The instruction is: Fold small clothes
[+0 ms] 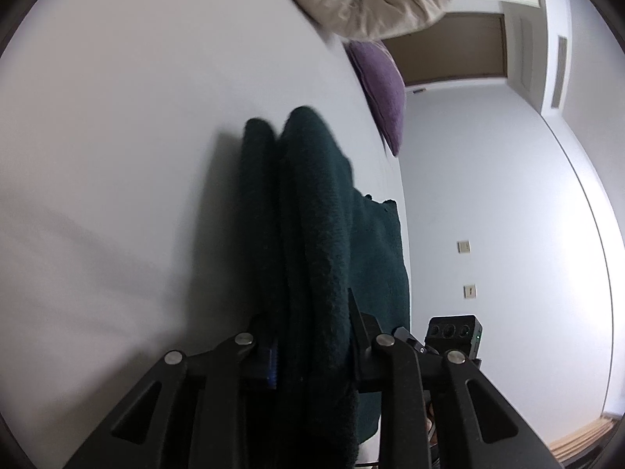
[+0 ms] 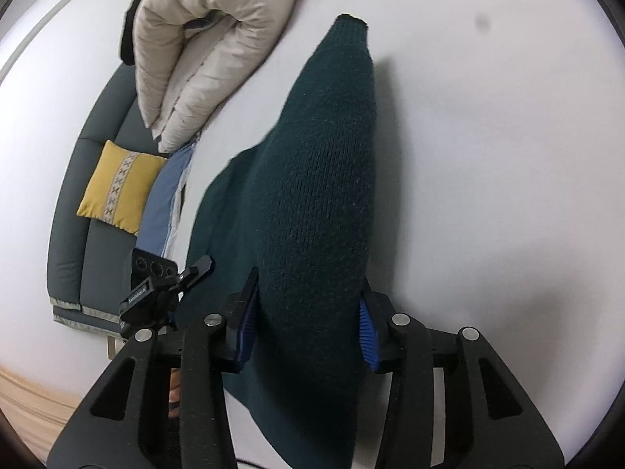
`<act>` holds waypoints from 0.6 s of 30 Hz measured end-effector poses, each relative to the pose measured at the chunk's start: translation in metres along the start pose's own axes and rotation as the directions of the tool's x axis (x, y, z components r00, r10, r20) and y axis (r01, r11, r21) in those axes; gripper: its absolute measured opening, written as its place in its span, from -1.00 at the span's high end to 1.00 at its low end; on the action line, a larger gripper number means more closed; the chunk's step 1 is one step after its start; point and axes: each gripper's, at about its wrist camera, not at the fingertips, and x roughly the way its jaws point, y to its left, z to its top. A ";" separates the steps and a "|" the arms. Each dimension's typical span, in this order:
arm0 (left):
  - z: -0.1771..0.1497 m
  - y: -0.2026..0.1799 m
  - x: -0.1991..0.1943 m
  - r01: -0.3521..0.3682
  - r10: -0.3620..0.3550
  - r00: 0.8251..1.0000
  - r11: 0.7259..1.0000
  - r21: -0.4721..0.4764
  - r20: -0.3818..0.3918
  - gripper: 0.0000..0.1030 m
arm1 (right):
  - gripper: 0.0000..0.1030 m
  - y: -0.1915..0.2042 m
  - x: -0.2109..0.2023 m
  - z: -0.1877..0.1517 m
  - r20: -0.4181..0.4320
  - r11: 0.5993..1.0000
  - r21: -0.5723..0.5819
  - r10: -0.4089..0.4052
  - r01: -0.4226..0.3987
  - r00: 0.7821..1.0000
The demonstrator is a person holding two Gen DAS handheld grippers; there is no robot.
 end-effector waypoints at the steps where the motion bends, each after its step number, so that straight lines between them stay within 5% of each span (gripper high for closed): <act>1: -0.006 -0.006 0.002 -0.001 0.001 1.000 1.000 0.018 -0.010 0.47 | 0.23 0.002 -0.008 -0.006 0.008 1.000 -0.004 0.003 -0.003 1.000; 7: -0.067 -0.050 0.008 -0.051 0.058 0.998 0.986 0.159 -0.036 0.48 | 0.23 -0.005 -0.065 -0.058 0.033 1.000 0.003 -0.006 0.006 0.999; 18: -0.191 -0.065 -0.030 -0.088 0.086 0.996 0.980 0.180 0.018 0.47 | 0.23 -0.001 -0.128 -0.165 0.020 0.997 -0.075 0.013 -0.011 1.000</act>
